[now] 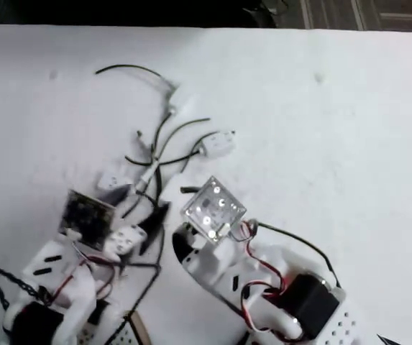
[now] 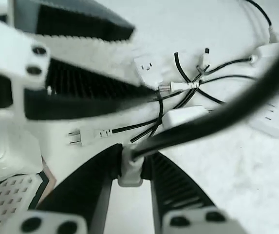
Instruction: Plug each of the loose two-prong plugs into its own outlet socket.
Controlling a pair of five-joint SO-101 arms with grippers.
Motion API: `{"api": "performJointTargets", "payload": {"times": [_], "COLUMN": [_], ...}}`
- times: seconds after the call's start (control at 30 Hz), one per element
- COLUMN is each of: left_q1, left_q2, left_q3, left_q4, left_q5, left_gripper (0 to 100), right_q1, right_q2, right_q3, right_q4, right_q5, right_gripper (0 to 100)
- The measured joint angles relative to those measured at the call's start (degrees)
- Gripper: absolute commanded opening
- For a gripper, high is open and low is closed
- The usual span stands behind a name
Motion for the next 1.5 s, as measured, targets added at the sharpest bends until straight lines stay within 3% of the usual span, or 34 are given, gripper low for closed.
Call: {"api": "performJointTargets", "payload": {"times": [0.2, 0.47, 0.67, 1.1, 1.27, 1.5], "left_q1": [-16.79, -29.54, -31.03, -31.03, -31.03, -31.65], "left_q2": [0.0, 0.0, 0.09, 2.37, 16.97, 49.41], "left_q3": [0.0, 8.62, 17.49, 18.2, 9.23, -8.88], "left_q4": [1.23, 5.19, 5.19, 9.05, 9.05, 8.88], "left_q5": [-6.15, -27.34, -36.13, -39.91, -39.91, -44.4], "left_gripper": [26, 26, 26, 30, 31, 31], "right_q1": [4.92, 9.93, 11.87, 11.78, 11.78, 11.87], "right_q2": [-0.18, -0.09, 0.0, 0.0, 0.0, 0.0], "right_q3": [0.62, 9.41, 15.38, 15.65, 15.91, 15.91], "right_q4": [0.0, -4.4, -9.05, -9.49, -9.49, -9.49], "right_q5": [-2.73, -4.13, -4.13, -4.13, -4.13, -4.13], "right_gripper": [1.6, 1.6, 1.6, 1.6, 1.6, 1.6]}}
